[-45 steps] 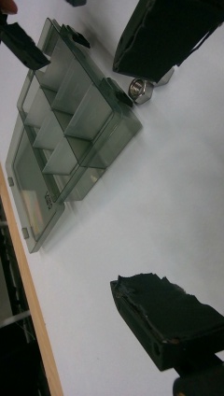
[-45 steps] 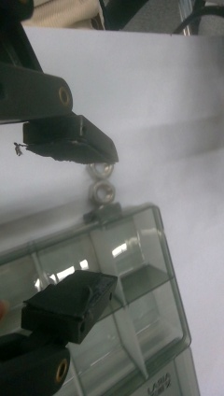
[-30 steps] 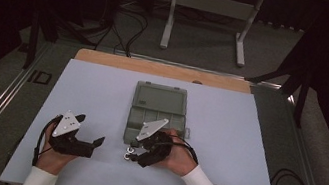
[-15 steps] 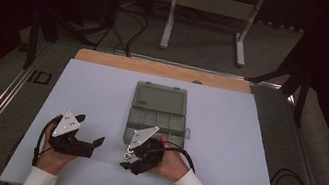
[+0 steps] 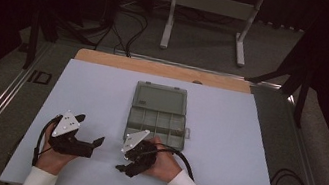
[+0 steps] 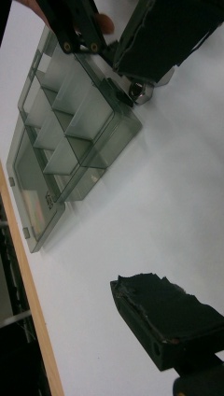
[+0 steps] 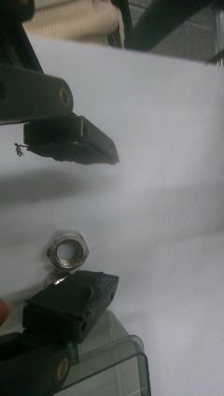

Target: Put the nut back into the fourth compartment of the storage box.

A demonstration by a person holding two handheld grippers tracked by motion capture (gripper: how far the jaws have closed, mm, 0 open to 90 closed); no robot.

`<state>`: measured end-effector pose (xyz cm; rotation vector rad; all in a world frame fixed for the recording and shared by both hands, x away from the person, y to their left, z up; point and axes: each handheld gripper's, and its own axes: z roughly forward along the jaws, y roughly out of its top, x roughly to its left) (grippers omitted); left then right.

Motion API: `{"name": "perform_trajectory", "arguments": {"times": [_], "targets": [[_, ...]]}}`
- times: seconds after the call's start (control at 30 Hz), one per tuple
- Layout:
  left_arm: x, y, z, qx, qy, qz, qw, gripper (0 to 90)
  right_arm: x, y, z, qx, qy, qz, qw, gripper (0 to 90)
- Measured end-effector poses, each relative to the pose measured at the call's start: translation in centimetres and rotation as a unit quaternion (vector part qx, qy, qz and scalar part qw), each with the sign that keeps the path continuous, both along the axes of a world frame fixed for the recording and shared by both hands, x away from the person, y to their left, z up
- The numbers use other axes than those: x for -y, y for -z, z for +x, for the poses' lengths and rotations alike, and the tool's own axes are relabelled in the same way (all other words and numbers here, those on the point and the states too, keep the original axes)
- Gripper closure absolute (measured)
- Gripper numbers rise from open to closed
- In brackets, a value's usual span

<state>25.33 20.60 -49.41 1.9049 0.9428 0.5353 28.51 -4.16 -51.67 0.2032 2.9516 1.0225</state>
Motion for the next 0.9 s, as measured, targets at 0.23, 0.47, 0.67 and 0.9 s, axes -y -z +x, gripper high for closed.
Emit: {"name": "perform_trajectory", "arguments": {"times": [0.23, 0.47, 0.67, 0.9], "targets": [[0.0, 0.0, 0.0, 0.0, 0.0, 0.0, 1.0, 1.4, -0.4, 0.5, 0.3, 0.009, 0.0, -0.005, 0.9999, 45.7], [0.0, 0.0, 0.0, 0.0, 0.0, 0.0, 1.0, 1.4, -0.1, 0.4, 0.0, 0.029, -0.008, -0.025, 0.9992, 56.8], [0.0, 0.0, 0.0, 0.001, -0.001, 0.0, 1.0, 1.4, 0.4, 0.4, -0.2, 0.037, -0.009, -0.047, 0.9982, 66.7], [-0.1, 0.0, 0.0, 0.001, 0.0, 0.0, 1.0, 1.4, 1.2, 0.2, -0.1, 0.034, -0.009, -0.064, 0.9973, 69.5]]}}
